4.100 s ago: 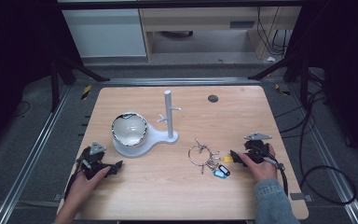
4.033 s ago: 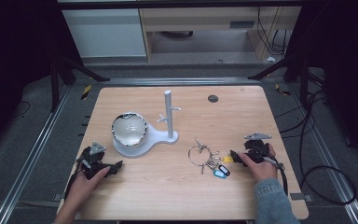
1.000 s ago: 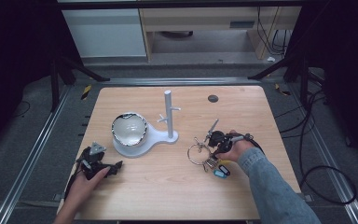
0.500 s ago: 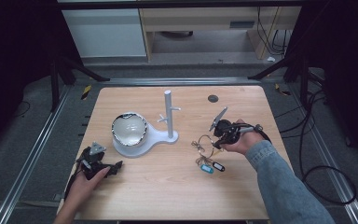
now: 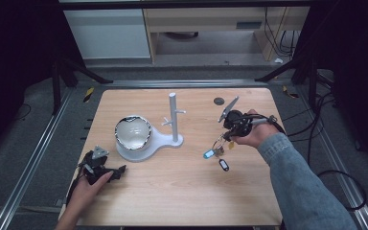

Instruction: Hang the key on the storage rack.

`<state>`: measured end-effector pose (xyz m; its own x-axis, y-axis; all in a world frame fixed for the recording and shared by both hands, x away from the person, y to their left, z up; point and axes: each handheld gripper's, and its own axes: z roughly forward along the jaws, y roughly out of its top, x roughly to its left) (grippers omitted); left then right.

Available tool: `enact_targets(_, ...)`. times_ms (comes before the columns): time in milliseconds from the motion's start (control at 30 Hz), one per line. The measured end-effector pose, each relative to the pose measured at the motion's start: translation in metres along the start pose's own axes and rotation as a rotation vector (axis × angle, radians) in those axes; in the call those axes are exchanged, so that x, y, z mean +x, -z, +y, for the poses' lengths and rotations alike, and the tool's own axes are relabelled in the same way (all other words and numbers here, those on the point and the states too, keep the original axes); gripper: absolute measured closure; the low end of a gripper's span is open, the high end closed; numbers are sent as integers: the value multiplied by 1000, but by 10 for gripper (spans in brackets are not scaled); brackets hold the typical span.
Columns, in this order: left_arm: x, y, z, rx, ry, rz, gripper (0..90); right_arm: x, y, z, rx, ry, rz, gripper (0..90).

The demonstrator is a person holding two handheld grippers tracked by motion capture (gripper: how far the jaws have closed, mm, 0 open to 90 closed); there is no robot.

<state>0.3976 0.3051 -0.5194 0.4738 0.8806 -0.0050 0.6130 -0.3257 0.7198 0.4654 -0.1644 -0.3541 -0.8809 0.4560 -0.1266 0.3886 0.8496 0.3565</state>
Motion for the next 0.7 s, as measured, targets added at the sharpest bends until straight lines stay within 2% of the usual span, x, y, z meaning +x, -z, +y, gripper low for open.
enact_targets(233,0,0,0,0,0,0,0,-7,19,8,-22,-4,-20,889)
enact_targets(700,0,0,0,0,0,0,0,-17,40,26,-47,-5,-48,889)
